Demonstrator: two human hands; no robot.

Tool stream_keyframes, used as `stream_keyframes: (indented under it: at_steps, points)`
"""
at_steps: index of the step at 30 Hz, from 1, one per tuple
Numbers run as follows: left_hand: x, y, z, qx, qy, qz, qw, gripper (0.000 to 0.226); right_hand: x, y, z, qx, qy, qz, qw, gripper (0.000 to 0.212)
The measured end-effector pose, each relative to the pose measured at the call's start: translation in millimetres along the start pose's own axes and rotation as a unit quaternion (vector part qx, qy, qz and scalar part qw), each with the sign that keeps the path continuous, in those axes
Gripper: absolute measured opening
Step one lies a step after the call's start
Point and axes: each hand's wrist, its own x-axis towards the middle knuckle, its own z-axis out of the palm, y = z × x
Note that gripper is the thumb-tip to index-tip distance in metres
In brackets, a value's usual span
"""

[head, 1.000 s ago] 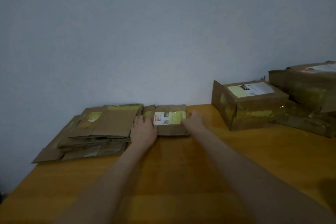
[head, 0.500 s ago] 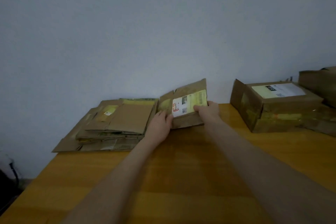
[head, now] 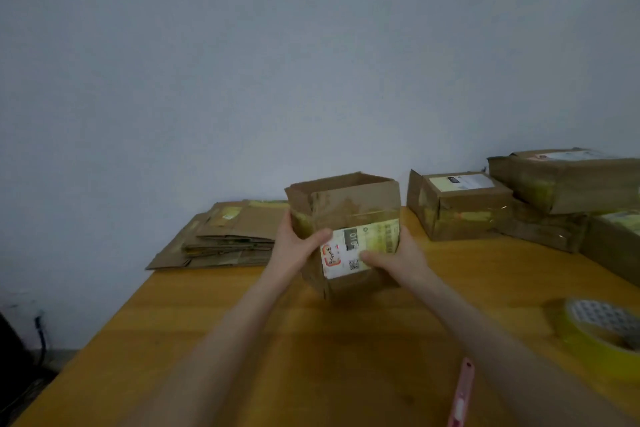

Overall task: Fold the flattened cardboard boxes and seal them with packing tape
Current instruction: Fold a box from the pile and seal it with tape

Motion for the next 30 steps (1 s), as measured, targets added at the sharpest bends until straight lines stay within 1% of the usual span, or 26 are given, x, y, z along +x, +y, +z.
stream_keyframes:
  at_steps: [1, 3, 5, 7, 9, 11, 13, 14, 15, 16, 18, 20, 21, 22, 23, 25, 26, 28, 29, 30]
  points:
    - [-14, -3, 1, -0.001, -0.022, 0.003, 1.0, 0.084, -11, 1, 5, 0.011, -0.008, -0.004, 1.0, 0.072]
    - [-38, -9, 0, -0.006, -0.036, 0.005, 0.999, 0.104, -29, 6, 16, 0.019, -0.02, -0.004, 1.0, 0.08]
    - [-55, -11, -6, -0.012, -0.041, 0.007, 0.999, 0.115, -43, 11, 23, 0.005, -0.007, -0.016, 1.0, 0.091]
    - [-64, -15, -17, -0.006, -0.067, 0.007, 0.998, 0.118, -52, 13, 23, -0.022, 0.014, -0.034, 0.999, 0.104]
    - [-70, -18, -27, 0.004, -0.087, 0.008, 0.996, 0.111, -56, 11, 16, -0.043, 0.021, -0.063, 0.997, 0.112]
    - [-72, -16, -33, 0.002, -0.074, 0.019, 0.997, 0.104, -53, 5, 8, -0.066, 0.003, -0.097, 0.993, 0.107]
    - [-71, -15, -34, -0.003, -0.052, 0.045, 0.998, 0.096, -47, -2, 2, -0.099, -0.027, -0.11, 0.989, 0.093]
    - [-70, -14, -34, 0.002, -0.048, 0.056, 0.997, 0.089, -44, -3, 1, -0.117, -0.039, -0.113, 0.986, 0.086]
    - [-70, -14, -33, 0.017, -0.048, 0.062, 0.997, 0.082, -40, -3, 0, -0.132, -0.051, -0.117, 0.983, 0.08]
    - [-69, -15, -32, 0.036, -0.051, 0.065, 0.996, 0.08, -38, -4, -1, -0.142, -0.063, -0.118, 0.981, 0.074]
    - [-66, -17, -31, 0.054, -0.05, 0.064, 0.995, 0.078, -35, -9, -3, -0.144, -0.08, -0.122, 0.979, 0.074]
    - [-63, -15, -29, 0.058, -0.043, 0.071, 0.995, 0.065, -33, -14, -5, -0.131, -0.087, -0.125, 0.98, 0.076]
    - [-61, -14, -28, 0.057, -0.038, 0.069, 0.995, 0.061, -33, -16, -5, -0.125, -0.089, -0.134, 0.979, 0.071]
    - [-58, -14, -28, 0.056, -0.033, 0.067, 0.996, 0.061, -32, -17, -5, -0.122, -0.089, -0.14, 0.979, 0.066]
    - [-57, -13, -27, 0.054, -0.026, 0.064, 0.996, 0.061, -30, -18, -6, -0.119, -0.088, -0.14, 0.979, 0.064]
    - [-56, -9, -26, 0.044, -0.005, 0.061, 0.997, 0.057, -24, -17, -5, -0.09, -0.079, -0.122, 0.985, 0.072]
    - [-55, -8, -25, 0.041, 0.005, 0.062, 0.997, 0.059, -21, -18, -6, -0.068, -0.071, -0.114, 0.989, 0.077]
    - [-51, -4, -27, 0.04, 0.005, 0.049, 0.998, 0.073, -16, -19, -7, -0.05, -0.063, -0.12, 0.99, 0.087]
    - [-48, -3, -29, 0.046, -0.007, 0.041, 0.998, 0.08, -15, -20, -8, -0.066, -0.067, -0.13, 0.987, 0.089]
    - [-44, -3, -31, 0.063, -0.024, 0.041, 0.997, 0.082, -13, -20, -10, -0.093, -0.076, -0.144, 0.982, 0.086]
